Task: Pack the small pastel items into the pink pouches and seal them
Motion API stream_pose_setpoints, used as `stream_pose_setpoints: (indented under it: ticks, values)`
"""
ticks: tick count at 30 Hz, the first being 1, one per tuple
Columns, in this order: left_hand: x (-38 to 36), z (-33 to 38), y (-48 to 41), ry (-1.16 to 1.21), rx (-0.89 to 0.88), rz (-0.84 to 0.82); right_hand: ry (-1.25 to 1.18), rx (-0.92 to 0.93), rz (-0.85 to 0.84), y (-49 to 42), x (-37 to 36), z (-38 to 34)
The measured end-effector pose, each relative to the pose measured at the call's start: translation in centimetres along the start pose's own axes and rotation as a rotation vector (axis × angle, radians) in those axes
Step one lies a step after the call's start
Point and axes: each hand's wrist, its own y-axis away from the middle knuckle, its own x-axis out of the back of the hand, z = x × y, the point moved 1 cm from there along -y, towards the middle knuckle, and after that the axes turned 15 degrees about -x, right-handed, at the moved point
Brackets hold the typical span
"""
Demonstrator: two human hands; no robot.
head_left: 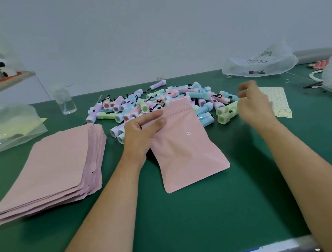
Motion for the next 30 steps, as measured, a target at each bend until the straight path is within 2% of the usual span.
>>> stream_pose_setpoints:
  ticks: [2, 4, 8, 13, 19, 21, 23, 24, 26, 27, 30]
  values:
    - [-0.1, 0.0, 0.0, -0.009, 0.003, -0.004, 0.347, 0.045, 0.181, -1.1, 0.1, 1.7]
    - [-0.1, 0.0, 0.0, -0.022, 0.008, -0.017, 0.47, 0.028, 0.133, -1.9, -0.4, 2.8]
    - [0.0, -0.1, 0.0, -0.035, 0.032, -0.033, 0.529, -0.068, 0.075, -3.8, -0.7, 3.8]
    - [0.0, -0.1, -0.2, -0.045, 0.045, -0.039, 0.551, -0.109, 0.179, -5.7, 0.9, 4.9]
    - [-0.1, -0.1, -0.2, -0.038, 0.058, -0.034, 0.615, -0.24, 0.32, -6.7, 3.3, 6.2]
    - [-0.2, 0.1, -0.2, -0.033, 0.065, -0.024, 0.644, -0.194, 0.423, -6.2, 2.9, 5.8]
    - [-0.2, 0.2, -0.3, -0.02, 0.069, 0.007, 0.488, -0.025, 0.438, -4.9, 1.5, 4.3]
    - [-0.1, 0.1, -0.3, -0.004, 0.069, 0.04, 0.29, 0.071, 0.342, -3.7, 0.9, 3.0]
    - [0.0, 0.0, -0.5, 0.057, 0.074, 0.147, -0.14, 0.143, -0.029, -0.7, -0.1, 0.2]
    - [0.2, 0.0, -0.4, 0.1, 0.079, 0.205, -0.205, 0.13, -0.229, 0.8, -0.3, -1.0]
    - [0.5, 0.0, -0.5, 0.218, 0.083, 0.355, -0.023, 0.094, -0.735, 3.6, -0.4, -2.5]
